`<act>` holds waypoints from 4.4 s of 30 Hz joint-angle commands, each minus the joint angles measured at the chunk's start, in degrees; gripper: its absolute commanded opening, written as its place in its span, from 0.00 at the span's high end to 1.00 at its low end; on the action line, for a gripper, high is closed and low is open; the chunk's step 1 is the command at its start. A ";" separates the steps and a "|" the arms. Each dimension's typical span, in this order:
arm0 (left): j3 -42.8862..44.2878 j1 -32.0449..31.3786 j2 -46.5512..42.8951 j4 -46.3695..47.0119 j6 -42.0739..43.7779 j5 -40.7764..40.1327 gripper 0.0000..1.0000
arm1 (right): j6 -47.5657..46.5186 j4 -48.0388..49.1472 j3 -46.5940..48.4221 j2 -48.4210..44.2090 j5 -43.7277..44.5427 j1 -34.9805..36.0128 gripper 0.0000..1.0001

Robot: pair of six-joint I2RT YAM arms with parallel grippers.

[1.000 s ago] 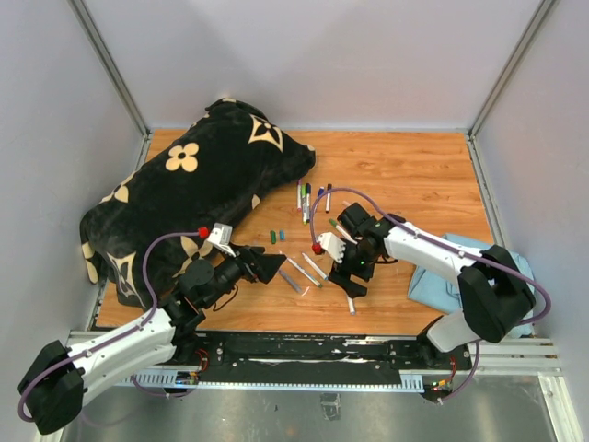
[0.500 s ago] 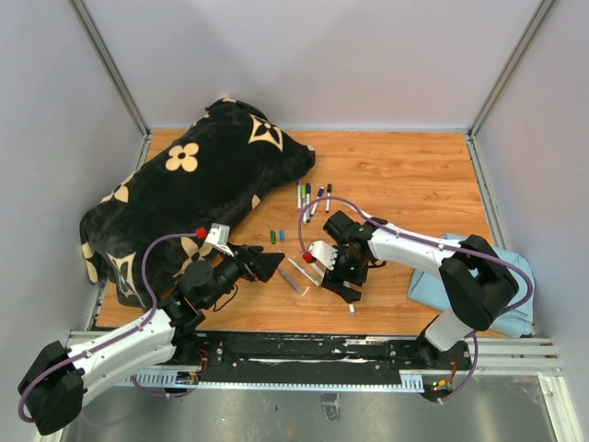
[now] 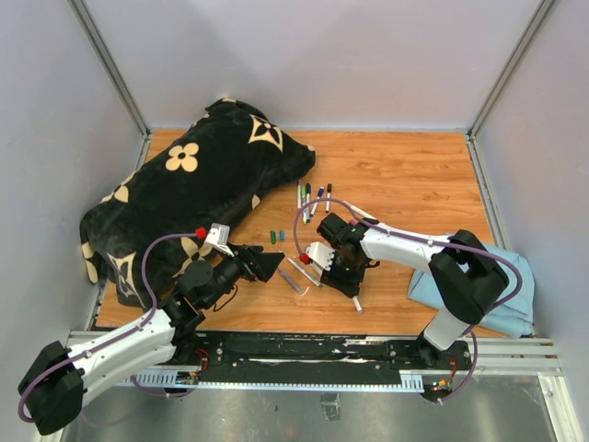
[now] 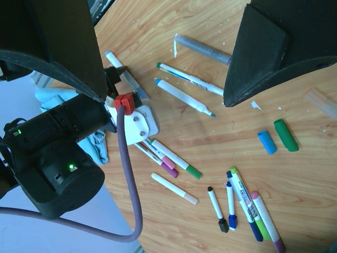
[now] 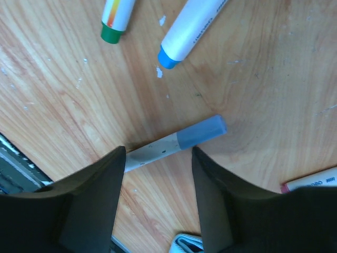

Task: Open the pen caps
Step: Pick up the pen from the center of the board.

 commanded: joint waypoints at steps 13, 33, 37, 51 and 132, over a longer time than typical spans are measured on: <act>-0.04 -0.23 -0.17 2.17 -0.33 -0.11 0.05 | -0.56 -0.79 -0.15 0.68 7.98 -1.74 0.78; -1.62 -0.23 2.01 7.73 -3.02 2.88 0.05 | -0.77 -2.32 -0.81 3.20 7.49 -2.16 0.84; -2.24 -0.23 2.25 9.76 -3.07 4.41 0.05 | -0.65 -2.39 -0.36 2.22 6.09 -3.38 0.94; -5.25 -0.23 11.07 26.65 -5.05 10.01 0.06 | -1.36 -1.25 0.59 -9.33 -6.02 -10.28 0.99; 17.79 -5.53 58.21 58.78 -8.47 12.39 0.49 | 1.59 6.52 2.92 -19.91 -36.26 -19.83 0.99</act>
